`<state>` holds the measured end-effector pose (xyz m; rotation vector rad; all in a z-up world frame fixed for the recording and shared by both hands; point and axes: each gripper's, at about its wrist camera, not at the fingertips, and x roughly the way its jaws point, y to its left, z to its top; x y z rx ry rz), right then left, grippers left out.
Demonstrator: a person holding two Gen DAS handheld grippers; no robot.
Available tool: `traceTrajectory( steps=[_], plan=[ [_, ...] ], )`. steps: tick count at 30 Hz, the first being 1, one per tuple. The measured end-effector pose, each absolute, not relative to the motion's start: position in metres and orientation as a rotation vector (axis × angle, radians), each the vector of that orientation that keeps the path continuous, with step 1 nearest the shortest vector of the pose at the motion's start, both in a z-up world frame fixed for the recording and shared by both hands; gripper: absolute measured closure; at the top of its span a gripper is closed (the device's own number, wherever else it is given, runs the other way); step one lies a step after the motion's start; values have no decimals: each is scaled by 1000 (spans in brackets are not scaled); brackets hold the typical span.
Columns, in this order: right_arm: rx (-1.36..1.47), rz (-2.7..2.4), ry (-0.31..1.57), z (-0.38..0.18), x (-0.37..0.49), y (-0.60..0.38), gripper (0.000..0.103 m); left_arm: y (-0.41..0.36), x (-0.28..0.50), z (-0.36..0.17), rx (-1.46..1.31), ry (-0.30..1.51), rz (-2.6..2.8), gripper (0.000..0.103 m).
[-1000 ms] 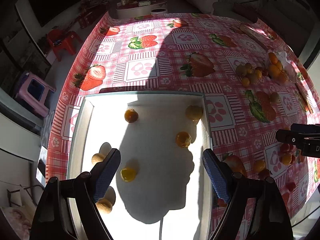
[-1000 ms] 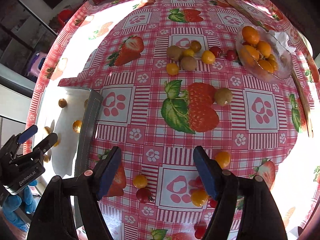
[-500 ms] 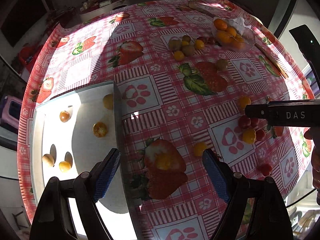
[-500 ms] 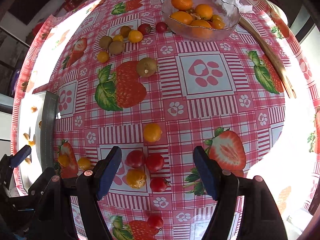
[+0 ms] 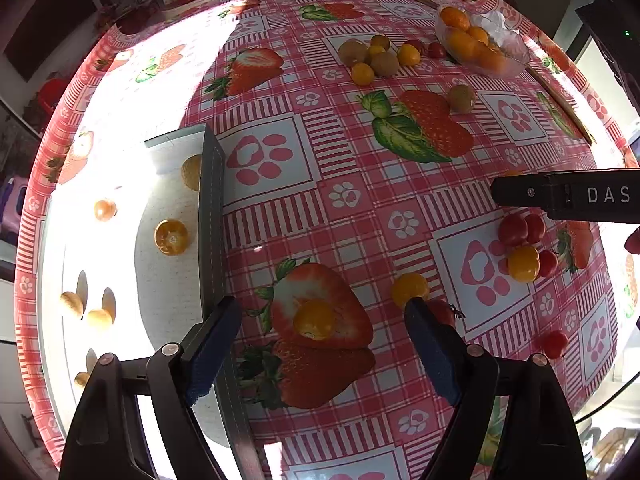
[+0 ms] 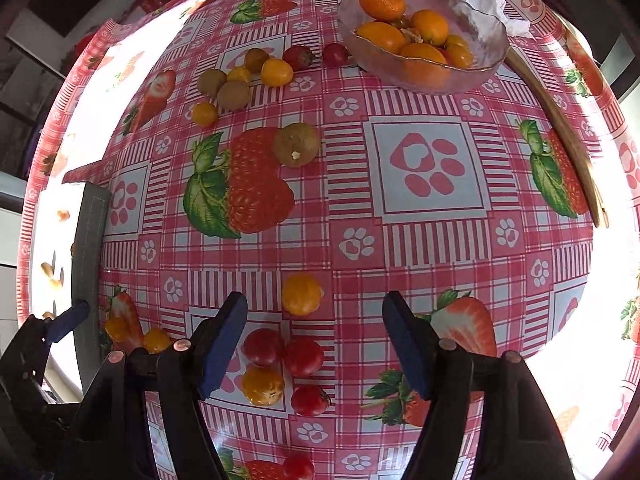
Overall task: Organize fruits
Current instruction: 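Grasp a yellow cherry tomato with the left gripper while the right grasps an orange tomato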
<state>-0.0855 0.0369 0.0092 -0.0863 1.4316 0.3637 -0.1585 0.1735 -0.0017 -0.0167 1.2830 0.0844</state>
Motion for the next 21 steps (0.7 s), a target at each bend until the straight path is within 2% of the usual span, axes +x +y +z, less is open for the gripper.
traceTrajectory(
  steps=[2, 3, 7, 8, 11, 13, 15, 21],
  plan=[
    [-98, 369, 1436, 6, -85, 42, 39, 172, -159, -2, -30, 1285, 77, 20],
    [-114, 366, 1428, 6, -85, 44, 41, 173, -159, -4, -42, 1291, 71, 24],
    [-168, 367, 1416, 5, -85, 53, 48, 171, -163, -10, -61, 1307, 68, 27],
    [-183, 366, 1412, 5, -86, 55, 49, 171, -164, -13, -53, 1329, 75, 38],
    [-232, 355, 1396, 4, -89, 60, 62, 173, -167, -13, -78, 1308, 80, 42],
    [-247, 356, 1388, 4, -89, 60, 73, 172, -168, -11, -73, 1301, 71, 53],
    [-249, 356, 1382, 4, -89, 58, 79, 170, -167, -9, -73, 1298, 52, 82],
    [-78, 402, 1405, 10, -89, 33, 79, 182, -163, -3, -214, 1305, 29, 81]
  ],
)
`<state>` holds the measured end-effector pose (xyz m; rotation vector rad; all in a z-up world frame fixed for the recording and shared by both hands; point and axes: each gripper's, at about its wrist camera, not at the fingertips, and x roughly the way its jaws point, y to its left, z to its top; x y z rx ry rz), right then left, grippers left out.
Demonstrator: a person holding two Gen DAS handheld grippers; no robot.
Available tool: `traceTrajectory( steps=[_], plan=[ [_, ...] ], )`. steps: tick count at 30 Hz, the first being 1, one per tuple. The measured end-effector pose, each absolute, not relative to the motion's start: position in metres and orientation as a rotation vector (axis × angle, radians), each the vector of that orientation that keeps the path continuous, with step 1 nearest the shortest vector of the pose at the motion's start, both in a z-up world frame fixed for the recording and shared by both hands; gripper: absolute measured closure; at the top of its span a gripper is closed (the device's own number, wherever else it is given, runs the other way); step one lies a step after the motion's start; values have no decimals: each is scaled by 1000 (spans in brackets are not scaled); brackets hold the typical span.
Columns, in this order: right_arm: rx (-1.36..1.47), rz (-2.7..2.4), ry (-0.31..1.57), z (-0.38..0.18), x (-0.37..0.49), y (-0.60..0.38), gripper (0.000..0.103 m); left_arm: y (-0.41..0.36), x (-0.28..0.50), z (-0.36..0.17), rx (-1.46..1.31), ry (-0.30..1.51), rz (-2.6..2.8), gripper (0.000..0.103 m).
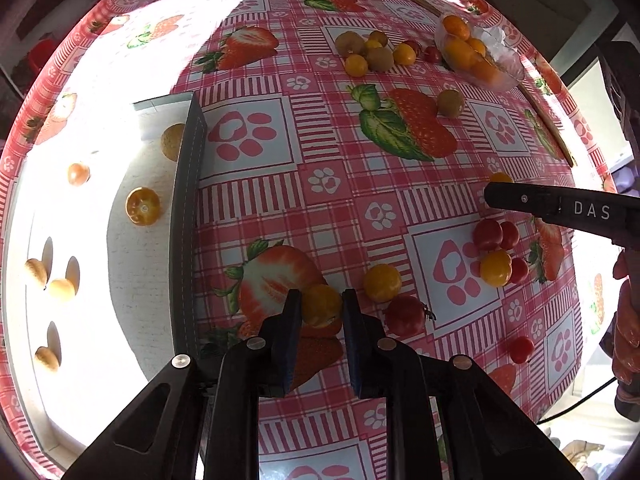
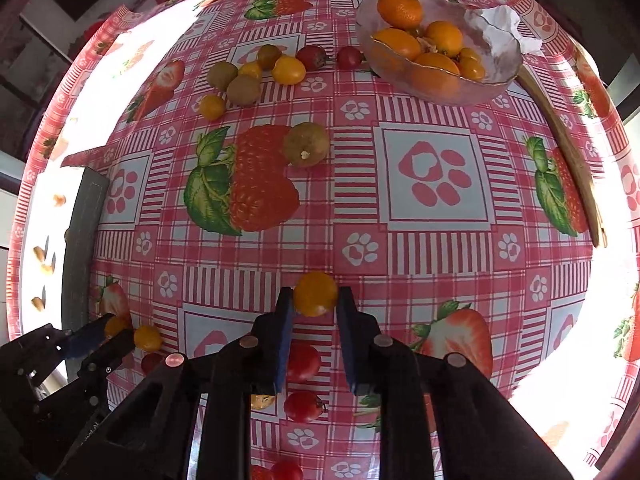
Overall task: Organize fruits
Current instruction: 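Carry both held tomatoes toward the white tray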
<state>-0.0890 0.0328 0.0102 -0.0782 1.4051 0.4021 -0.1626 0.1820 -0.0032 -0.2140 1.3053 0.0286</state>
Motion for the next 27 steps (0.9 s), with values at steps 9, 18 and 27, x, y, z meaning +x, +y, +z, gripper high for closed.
traceTrajectory(
  steps=[9, 18, 27],
  plan=[
    [-19, 424, 1414, 24, -100, 26, 79, 199, -166, 15, -263, 1278, 36, 81],
    [-43, 473, 1405, 36, -101, 48, 79, 218, -177, 36, -291, 1234, 74, 81],
    [-97, 583, 1394, 45, -109, 108, 79, 262, -205, 41, -352, 1208, 175, 81]
  ],
)
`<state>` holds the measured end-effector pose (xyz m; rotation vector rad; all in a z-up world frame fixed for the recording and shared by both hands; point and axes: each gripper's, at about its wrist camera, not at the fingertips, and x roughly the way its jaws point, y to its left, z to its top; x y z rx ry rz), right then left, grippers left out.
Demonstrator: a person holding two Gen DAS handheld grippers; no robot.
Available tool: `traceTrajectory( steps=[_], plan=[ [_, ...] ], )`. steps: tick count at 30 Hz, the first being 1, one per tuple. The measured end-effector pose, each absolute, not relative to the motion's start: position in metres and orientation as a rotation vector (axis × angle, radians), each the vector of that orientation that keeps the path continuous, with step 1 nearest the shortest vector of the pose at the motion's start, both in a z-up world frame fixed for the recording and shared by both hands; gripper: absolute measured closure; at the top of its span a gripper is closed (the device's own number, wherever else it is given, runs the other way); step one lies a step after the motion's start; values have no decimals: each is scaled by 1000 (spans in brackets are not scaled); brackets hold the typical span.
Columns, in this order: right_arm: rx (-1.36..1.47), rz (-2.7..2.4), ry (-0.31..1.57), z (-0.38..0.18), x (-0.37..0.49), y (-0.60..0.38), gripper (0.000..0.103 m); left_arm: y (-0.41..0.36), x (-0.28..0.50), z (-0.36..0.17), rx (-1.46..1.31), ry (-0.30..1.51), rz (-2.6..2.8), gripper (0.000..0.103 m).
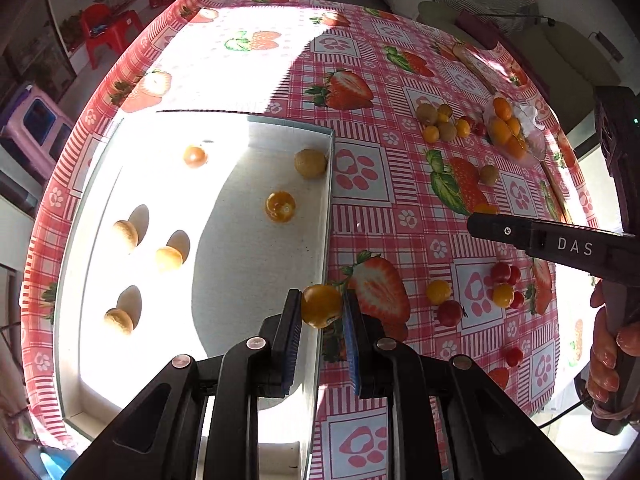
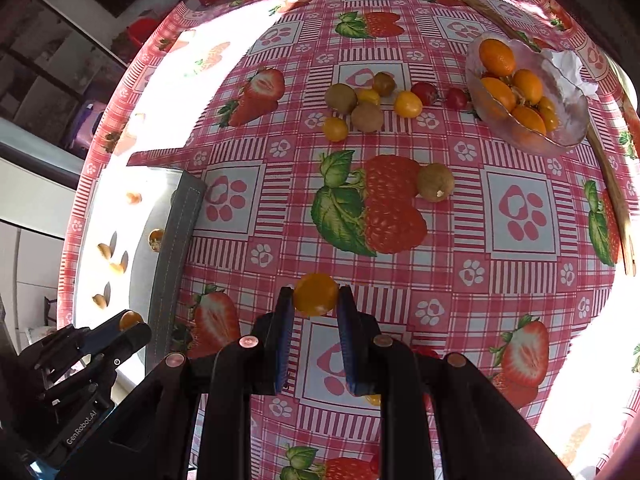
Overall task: Organize fruits
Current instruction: 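Carry both held tomatoes toward the white tray, then lower both tomatoes into the white tray and open both grippers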
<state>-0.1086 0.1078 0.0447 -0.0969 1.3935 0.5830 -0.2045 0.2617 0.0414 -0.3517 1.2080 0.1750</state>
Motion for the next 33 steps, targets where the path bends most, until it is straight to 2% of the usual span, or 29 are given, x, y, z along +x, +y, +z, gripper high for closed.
traceTrajectory(
  steps=[15, 33],
  plan=[
    [-209, 825, 1390, 50, -138, 241, 79, 339, -269, 17, -454, 1222, 404, 81],
    [-363, 842, 1418, 5, -151, 318, 79, 347, -274, -2, -432, 1253, 436, 81]
  ],
)
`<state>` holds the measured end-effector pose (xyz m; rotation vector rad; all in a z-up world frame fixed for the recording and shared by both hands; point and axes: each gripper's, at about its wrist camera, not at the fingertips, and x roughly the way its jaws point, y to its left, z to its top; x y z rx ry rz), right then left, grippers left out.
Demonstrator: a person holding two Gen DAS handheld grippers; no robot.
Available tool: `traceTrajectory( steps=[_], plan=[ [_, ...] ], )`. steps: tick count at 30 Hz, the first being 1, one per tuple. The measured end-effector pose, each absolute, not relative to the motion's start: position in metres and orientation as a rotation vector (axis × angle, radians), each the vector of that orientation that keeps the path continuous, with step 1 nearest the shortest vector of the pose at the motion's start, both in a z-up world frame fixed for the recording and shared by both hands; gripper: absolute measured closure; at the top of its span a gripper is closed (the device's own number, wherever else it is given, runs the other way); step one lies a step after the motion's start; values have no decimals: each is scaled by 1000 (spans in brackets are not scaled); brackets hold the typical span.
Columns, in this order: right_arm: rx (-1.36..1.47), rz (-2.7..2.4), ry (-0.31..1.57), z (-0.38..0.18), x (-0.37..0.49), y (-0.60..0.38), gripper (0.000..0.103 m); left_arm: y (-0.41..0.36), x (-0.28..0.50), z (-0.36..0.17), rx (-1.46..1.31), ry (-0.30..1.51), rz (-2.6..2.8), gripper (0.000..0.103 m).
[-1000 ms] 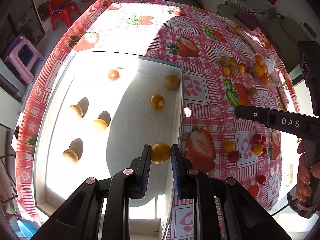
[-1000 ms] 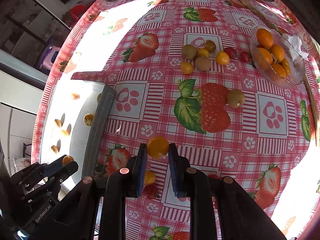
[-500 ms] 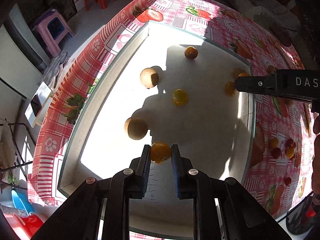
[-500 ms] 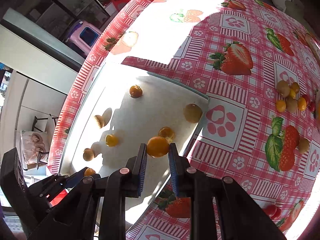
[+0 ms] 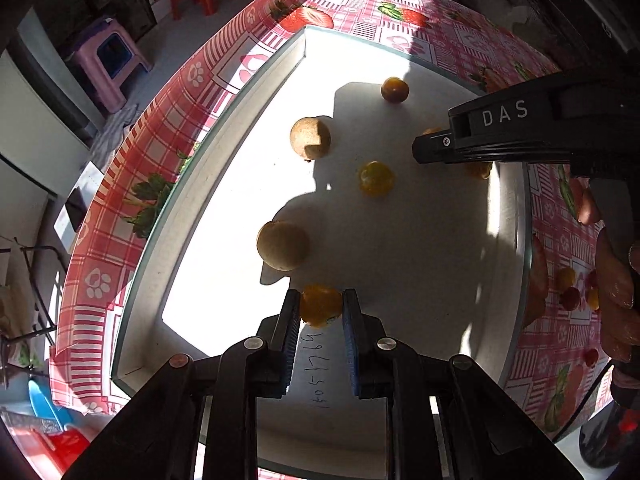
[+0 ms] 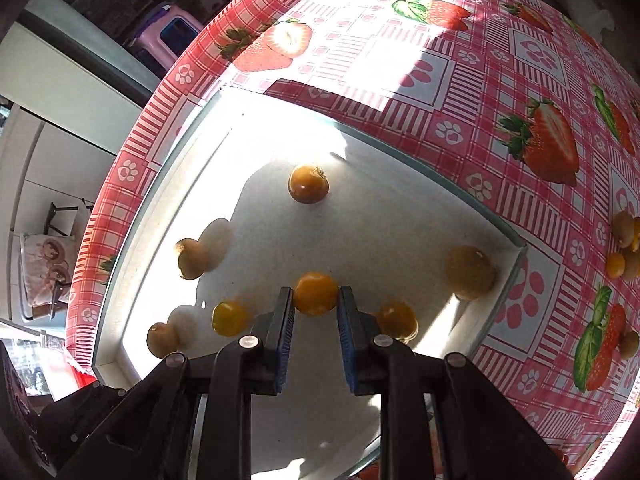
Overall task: Organize fruits
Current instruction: 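Lower both tomatoes into the white tray and open both grippers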
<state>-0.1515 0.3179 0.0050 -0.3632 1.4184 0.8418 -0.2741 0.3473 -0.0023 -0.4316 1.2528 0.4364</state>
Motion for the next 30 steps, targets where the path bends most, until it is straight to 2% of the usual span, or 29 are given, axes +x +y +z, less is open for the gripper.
traceTrajectory(
  steps=[10, 11, 12, 13, 14, 18, 21, 23, 25, 26, 30],
  plan=[
    [-372, 841, 1402, 5, -157, 324, 79, 332, -266, 0, -372, 1280, 446, 80],
    [-373, 842, 1401, 5, -156, 323, 79, 331, -266, 0, -370, 1282, 448, 71],
    [-373, 841, 1401, 5, -156, 323, 79, 330, -266, 1, -366, 1280, 457, 51],
    [-374, 843, 1401, 5, -156, 323, 78, 329, -267, 3, -358, 1267, 468, 44],
    [-373, 844, 1400, 5, -156, 323, 77, 327, -267, 6, -346, 1253, 474, 41],
    [-369, 840, 1400, 6, -154, 317, 66, 321, -265, 7, -323, 1264, 461, 41],
    [-357, 837, 1397, 8, -152, 314, 62, 318, -265, 7, -325, 1271, 451, 41],
    [-338, 841, 1396, 11, -149, 308, 53, 318, -265, 9, -326, 1276, 445, 41],
    [-305, 850, 1390, 17, -147, 304, 23, 316, -266, 10, -320, 1282, 438, 41],
    [-283, 851, 1366, 21, -146, 301, 19, 313, -265, 11, -313, 1284, 433, 41],
    [-218, 837, 1342, 37, -139, 285, 18, 301, -257, 17, -271, 1292, 404, 41]
  ],
)
